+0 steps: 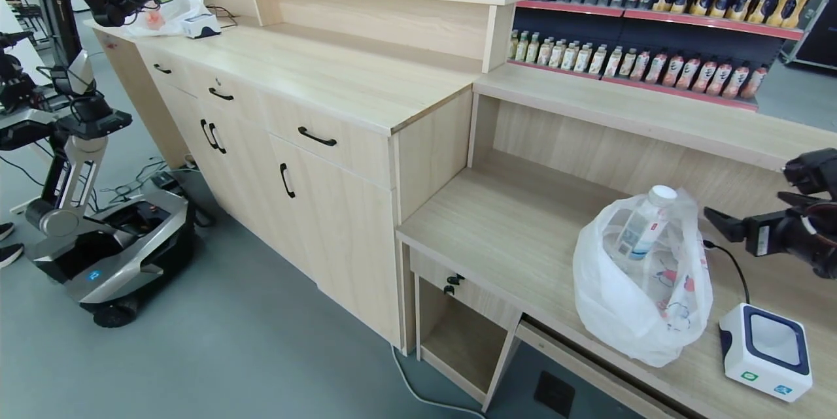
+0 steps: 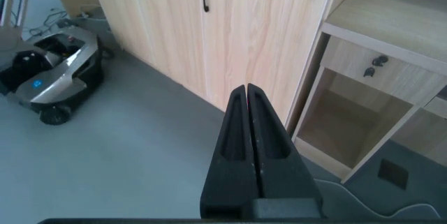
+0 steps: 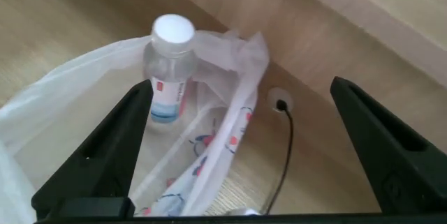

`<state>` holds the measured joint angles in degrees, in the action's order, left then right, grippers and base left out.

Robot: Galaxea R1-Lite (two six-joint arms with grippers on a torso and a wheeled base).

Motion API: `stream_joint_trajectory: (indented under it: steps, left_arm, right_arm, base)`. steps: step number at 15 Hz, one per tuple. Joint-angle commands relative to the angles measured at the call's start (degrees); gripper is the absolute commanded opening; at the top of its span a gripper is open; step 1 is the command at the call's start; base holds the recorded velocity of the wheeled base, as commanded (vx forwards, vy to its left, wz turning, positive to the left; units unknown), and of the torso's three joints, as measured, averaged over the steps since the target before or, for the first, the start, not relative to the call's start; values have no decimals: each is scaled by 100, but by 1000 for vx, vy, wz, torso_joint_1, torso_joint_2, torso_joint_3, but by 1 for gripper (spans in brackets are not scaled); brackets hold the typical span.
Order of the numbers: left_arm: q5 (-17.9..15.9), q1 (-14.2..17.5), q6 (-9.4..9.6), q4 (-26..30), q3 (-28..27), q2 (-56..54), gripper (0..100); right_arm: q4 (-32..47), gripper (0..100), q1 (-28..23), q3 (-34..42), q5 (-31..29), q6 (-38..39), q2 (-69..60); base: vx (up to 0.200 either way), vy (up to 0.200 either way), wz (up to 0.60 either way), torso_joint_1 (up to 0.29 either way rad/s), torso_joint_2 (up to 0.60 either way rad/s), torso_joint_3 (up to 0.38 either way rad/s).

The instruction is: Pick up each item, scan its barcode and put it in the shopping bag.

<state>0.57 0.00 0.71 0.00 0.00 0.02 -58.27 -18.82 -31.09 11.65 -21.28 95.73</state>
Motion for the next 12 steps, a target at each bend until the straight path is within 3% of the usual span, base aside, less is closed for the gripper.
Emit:
stream_joint_trajectory:
  steps: [1, 3, 4, 5, 7, 9, 10, 12]
  left_arm:
    - [4, 0, 0, 0, 0, -2, 0]
    - [4, 0, 0, 0, 0, -2, 0]
    - [4, 0, 0, 0, 0, -2, 0]
    - [4, 0, 0, 0, 0, -2, 0]
    - [4, 0, 0, 0, 0, -2, 0]
    - [4, 0, 0, 0, 0, -2, 0]
    - [4, 0, 0, 0, 0, -2, 0]
    - [4, 0, 0, 0, 0, -2, 0]
  right_arm:
    - [149, 100, -447, 112, -84, -157, -925]
    - [800, 100, -957, 85, -559, -165, -1329]
    - [1389, 100, -1185, 76, -1403, -130, -1487]
    - [1846, 100, -1352, 59, -1860, 72, -1593]
    - [2452, 100, -1730, 32, -2238, 371, -1716]
    - [2707, 100, -1976, 68, -2255, 564, -1707]
    - [2663, 100, -2126, 94, -2044, 1030, -1549]
    - [2426, 100, -2565, 226, -1236, 1153, -907]
  base:
    - [0, 0, -600, 2, 2, -2]
    - [0, 0, -600, 0, 0, 0]
    - [0, 0, -600, -17, 2, 12]
    - [0, 0, -600, 2, 2, 7]
    - [0, 0, -600, 5, 0, 0]
    - [0, 0, -600, -2, 2, 0]
    - [0, 0, 0, 0, 0, 0]
    - [0, 0, 0, 0, 0, 0]
